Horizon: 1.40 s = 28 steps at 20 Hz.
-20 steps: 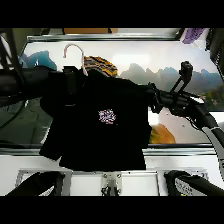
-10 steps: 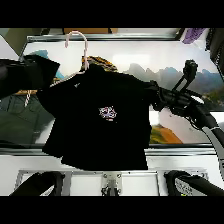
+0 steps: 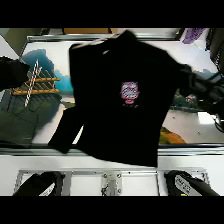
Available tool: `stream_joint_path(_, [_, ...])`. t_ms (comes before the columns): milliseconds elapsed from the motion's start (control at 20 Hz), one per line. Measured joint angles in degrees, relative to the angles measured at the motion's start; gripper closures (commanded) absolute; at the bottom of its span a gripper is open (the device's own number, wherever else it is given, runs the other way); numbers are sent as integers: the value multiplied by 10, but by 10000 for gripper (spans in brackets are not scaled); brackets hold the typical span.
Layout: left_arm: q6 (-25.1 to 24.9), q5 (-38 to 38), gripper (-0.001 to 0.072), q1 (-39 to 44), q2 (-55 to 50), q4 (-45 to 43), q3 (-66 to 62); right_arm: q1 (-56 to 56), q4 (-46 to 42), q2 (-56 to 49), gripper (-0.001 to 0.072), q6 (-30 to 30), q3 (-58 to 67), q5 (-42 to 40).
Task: Fold the clothes and pants, and hang the long-sleeved shirts on hangers.
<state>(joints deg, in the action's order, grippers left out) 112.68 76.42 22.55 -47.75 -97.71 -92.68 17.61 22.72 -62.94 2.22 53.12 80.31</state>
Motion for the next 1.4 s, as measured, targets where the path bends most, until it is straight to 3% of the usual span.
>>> stream_joint_path(300, [-24, -25, 679, 24, -60, 2, 0, 237, 0, 109, 703, -3, 5, -137])
stream_joint_path(650, [-46, -108, 678, 55, -138, 2, 0, 427, -1, 200, 703, -5, 31, -458])
stream_joint_path(1000, [-70, -129, 678, 57, -173, 2, 0, 484, -75, 184, 703, -5, 169, -712])
stream_joint_path(1400, [-74, -135, 678, 57, -177, 2, 0, 492, -115, 141, 702, 9, 265, -834])
